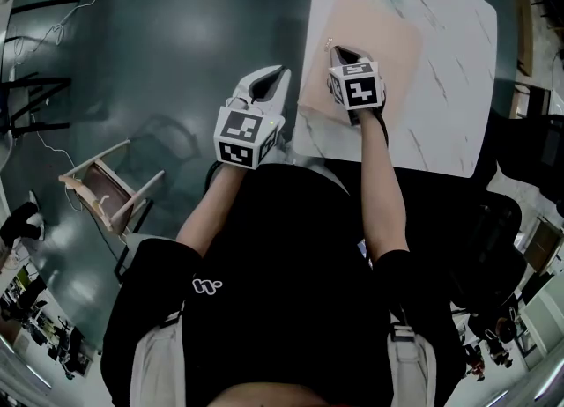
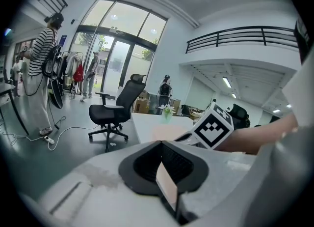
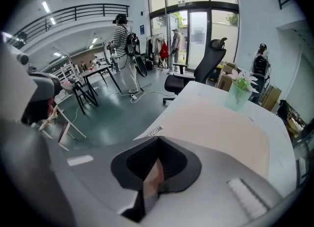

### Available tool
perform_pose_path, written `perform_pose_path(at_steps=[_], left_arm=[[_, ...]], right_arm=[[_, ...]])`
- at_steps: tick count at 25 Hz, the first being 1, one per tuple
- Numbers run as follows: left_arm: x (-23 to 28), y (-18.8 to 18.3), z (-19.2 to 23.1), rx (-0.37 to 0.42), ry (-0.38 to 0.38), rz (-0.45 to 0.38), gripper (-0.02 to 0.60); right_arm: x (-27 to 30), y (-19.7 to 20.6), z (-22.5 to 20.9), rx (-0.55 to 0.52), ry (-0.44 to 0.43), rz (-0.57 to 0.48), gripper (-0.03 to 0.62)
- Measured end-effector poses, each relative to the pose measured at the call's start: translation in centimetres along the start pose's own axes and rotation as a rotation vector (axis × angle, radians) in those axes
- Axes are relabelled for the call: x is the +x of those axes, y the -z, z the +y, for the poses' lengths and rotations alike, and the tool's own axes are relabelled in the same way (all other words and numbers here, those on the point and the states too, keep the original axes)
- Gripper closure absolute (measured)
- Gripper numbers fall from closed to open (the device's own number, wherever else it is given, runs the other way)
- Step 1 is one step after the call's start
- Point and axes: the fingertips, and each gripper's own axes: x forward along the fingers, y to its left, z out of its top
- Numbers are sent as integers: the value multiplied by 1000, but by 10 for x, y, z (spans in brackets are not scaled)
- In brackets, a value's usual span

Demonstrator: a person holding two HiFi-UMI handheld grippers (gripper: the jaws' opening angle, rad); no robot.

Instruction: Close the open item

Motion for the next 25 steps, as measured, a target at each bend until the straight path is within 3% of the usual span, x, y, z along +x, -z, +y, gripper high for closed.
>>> perform_pose_path(at_steps=[5, 15, 18, 25], left_arm=[[5, -3, -2, 0, 6, -3, 581], [10, -10, -9, 16, 30, -19, 581], [11, -20, -14, 39, 49, -35, 581], [18, -45, -24, 86, 88, -68, 581]], right_arm=[[4, 0, 4, -109, 17, 79, 603], [9, -1, 5, -151, 5, 193, 603], [6, -3, 1, -70, -4, 135, 602], [-31, -12, 3, 86, -5, -117, 603]])
